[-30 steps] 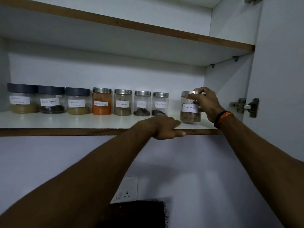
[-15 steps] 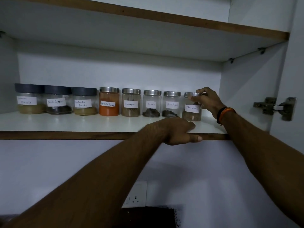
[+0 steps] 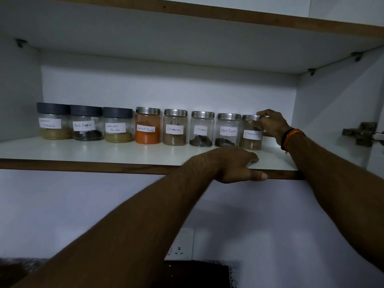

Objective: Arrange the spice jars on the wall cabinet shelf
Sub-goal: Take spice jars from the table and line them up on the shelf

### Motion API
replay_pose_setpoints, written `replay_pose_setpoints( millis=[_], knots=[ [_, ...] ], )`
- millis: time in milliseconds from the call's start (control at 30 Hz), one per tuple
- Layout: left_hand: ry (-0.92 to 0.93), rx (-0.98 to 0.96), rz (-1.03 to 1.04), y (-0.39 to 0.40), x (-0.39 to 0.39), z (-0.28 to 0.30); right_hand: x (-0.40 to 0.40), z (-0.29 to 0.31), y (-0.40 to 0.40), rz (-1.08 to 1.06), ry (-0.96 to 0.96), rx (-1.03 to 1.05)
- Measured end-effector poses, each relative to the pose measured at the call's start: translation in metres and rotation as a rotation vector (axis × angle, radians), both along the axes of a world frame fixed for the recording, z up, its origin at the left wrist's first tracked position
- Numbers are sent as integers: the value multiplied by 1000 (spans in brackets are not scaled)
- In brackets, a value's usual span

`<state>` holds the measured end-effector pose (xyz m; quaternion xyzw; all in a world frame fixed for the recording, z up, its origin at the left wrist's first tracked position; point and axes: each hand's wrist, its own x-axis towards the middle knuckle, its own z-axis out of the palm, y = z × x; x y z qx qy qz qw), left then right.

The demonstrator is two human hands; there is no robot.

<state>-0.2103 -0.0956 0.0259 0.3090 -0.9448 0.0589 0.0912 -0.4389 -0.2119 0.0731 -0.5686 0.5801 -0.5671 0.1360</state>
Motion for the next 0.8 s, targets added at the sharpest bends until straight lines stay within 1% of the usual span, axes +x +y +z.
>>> replay_pose_setpoints(
  millis=[333, 400, 500, 633, 700, 800],
  knots=[
    [7, -3, 8, 1, 1, 0, 4, -8, 4, 25, -24, -55],
    [6, -3, 11, 1, 1, 0, 6, -9, 9, -9, -3, -107],
    [10, -5, 10, 1, 1, -1, 8, -11, 18, -115, 16, -188],
    [24, -10, 11, -2, -1, -2, 14, -13, 32, -208, 73, -251],
    [31, -16, 15, -3, -1, -3, 20, -14, 46, -203, 38, -282],
    [13, -49, 21, -4, -1, -3, 31, -23, 77, -115, 11, -286]
  ],
)
